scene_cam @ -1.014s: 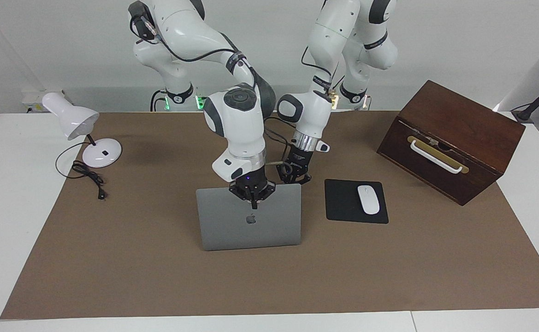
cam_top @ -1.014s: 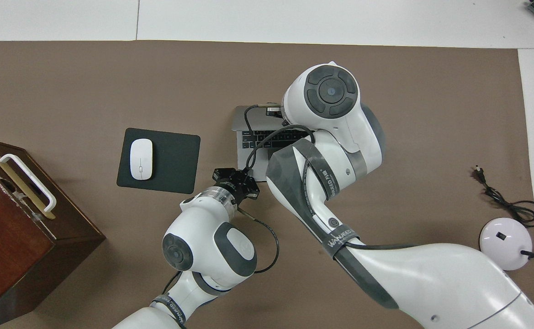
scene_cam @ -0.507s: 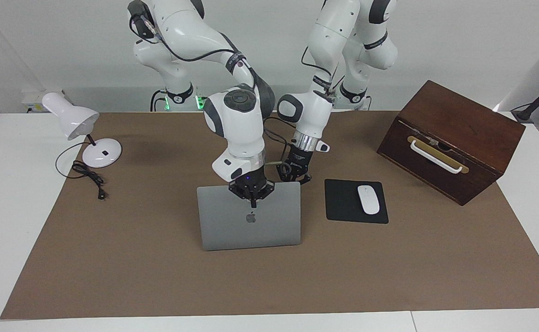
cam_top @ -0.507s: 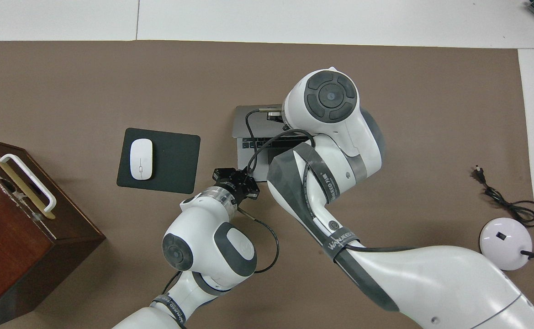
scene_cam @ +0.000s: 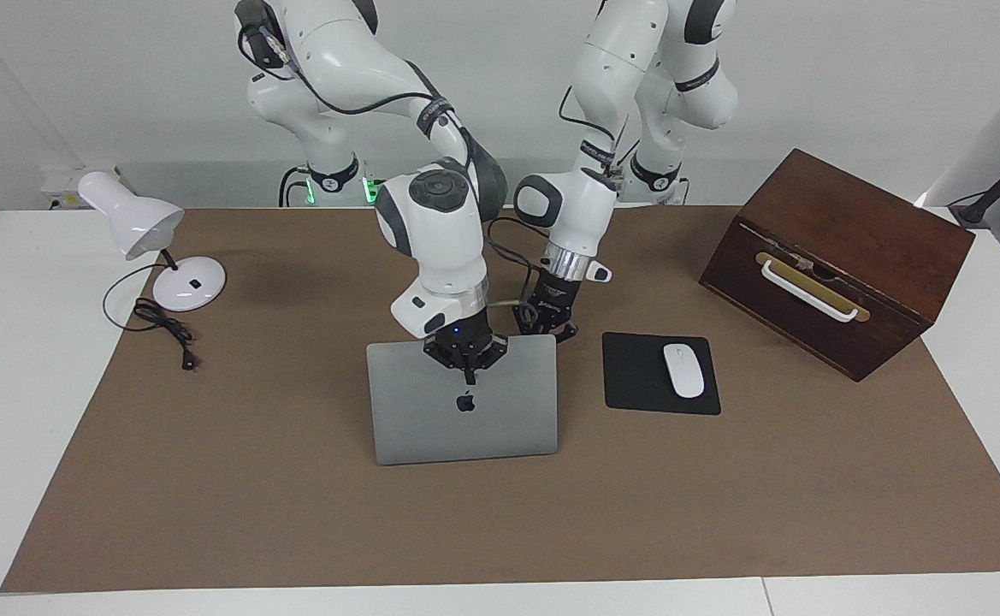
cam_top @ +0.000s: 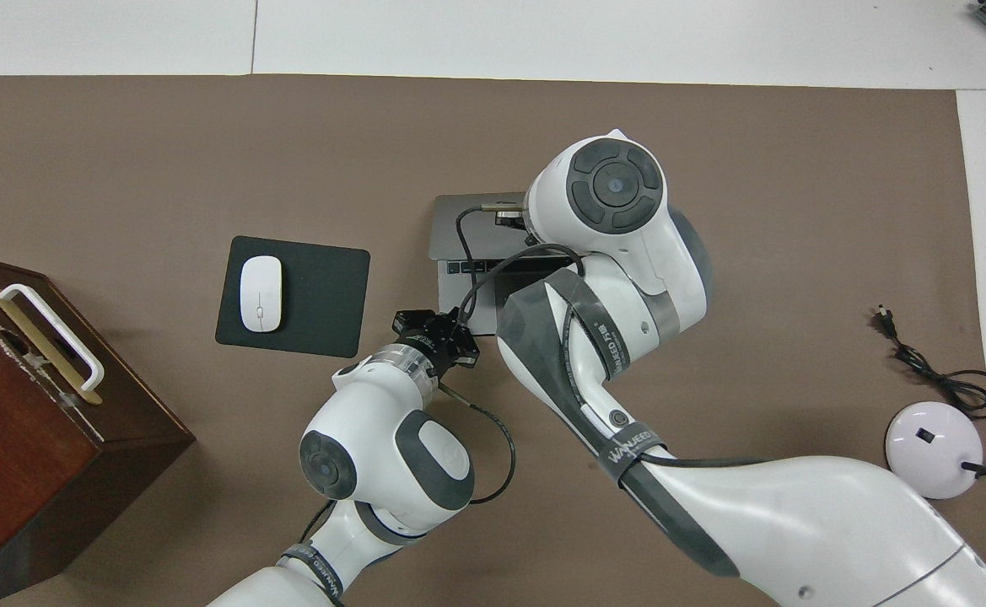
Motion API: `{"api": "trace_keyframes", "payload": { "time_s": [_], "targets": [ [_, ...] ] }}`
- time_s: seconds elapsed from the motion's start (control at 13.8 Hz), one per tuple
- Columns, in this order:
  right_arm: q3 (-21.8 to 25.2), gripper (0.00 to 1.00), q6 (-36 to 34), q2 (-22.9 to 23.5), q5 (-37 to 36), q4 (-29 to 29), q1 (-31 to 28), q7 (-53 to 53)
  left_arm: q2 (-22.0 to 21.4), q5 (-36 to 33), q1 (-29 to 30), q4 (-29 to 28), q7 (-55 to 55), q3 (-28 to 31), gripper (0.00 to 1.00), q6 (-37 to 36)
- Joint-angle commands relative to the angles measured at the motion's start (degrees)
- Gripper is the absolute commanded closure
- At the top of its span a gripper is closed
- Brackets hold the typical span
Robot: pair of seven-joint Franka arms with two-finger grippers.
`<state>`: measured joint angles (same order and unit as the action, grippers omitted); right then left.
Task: Close laptop with both arms
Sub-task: 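Push the laptop screen down toward the keyboard with the right gripper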
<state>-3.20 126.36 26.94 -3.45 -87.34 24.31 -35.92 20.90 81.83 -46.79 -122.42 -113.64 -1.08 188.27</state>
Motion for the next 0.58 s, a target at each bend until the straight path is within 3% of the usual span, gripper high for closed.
{"api": "trace_keyframes", "payload": {
  "time_s": [0.0,0.51],
  "targets": [
    [-0.49,1.00,1.78,-1.63,1.25,-3.45,-0.50,-1.17,3.71,1.58,-0.76,-0.28,-0.26,0.46,1.00,-0.18],
    [-0.49,1.00,1.96,-1.45,1.34,-3.98,-0.50,-1.09,3.71,0.96,-1.02,-0.28,-0.26,0.46,1.00,-0.18]
  ]
}}
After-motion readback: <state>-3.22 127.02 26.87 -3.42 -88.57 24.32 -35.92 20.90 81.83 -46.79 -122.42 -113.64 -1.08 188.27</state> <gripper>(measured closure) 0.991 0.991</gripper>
